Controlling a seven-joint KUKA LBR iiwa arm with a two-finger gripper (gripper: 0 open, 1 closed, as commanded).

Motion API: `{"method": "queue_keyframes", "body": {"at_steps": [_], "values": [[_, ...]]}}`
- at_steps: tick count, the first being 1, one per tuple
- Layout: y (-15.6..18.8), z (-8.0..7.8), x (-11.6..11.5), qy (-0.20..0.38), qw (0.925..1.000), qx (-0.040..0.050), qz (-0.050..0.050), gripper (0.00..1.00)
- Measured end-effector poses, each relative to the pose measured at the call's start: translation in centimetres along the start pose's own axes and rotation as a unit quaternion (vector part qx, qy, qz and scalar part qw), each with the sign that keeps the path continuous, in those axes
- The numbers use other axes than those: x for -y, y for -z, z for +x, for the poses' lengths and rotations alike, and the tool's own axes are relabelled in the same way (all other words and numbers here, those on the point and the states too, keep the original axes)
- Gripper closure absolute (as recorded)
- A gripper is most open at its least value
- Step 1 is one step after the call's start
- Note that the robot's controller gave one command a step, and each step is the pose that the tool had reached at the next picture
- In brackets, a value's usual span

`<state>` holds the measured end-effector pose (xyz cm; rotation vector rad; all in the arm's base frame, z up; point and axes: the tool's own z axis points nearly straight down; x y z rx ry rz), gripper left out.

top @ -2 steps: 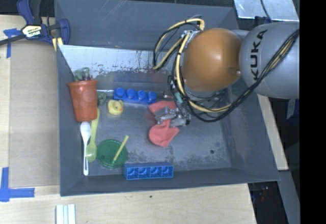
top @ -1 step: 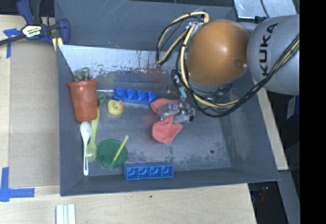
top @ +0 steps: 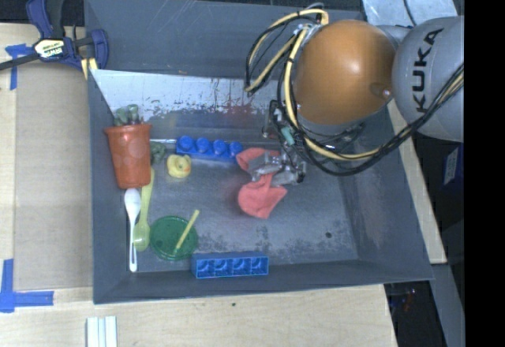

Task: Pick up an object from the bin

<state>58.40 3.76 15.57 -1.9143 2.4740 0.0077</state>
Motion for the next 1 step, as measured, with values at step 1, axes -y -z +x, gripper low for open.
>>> {"method": "queue_keyframes", "body": {"at_steps": [1], "values": [[2.58,-0.06,0.08,0.0,1.0,0.0009,0.002,1.0]]}}
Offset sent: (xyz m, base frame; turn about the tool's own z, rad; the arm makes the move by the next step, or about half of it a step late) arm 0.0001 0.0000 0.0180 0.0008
